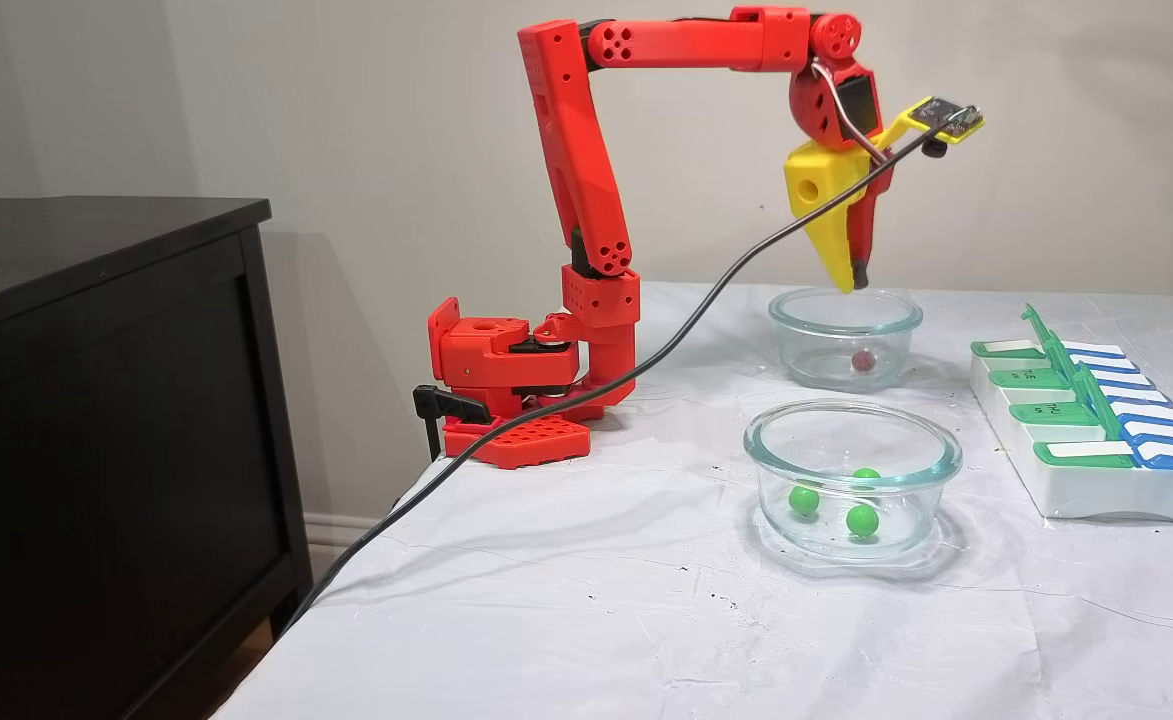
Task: Sort medicines into box.
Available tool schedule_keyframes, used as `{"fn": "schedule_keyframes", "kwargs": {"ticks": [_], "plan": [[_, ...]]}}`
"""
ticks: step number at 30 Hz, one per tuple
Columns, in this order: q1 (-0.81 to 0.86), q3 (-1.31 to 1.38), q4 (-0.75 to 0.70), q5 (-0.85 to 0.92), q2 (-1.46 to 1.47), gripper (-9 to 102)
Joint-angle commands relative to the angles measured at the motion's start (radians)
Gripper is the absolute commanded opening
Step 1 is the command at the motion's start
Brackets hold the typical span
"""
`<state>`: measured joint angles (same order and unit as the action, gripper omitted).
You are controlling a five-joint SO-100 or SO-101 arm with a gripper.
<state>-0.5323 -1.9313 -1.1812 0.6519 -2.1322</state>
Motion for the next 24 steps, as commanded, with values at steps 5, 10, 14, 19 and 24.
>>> {"fn": "schedule_keyframes", "kwargs": {"ticks": [5,10,14,19,24], "plan": [[-0.032,-0.032,0.051,0.074,-0.023,12],[-0.058,-0.098,0.1,0.061,-0.021,15],[-0.063,-0.101,0.101,0.049,0.034,22],[-0.048,-0.097,0.141,0.058,0.077,23],[-0.035,-0.092,0.175,0.072,0.106,23]]}}
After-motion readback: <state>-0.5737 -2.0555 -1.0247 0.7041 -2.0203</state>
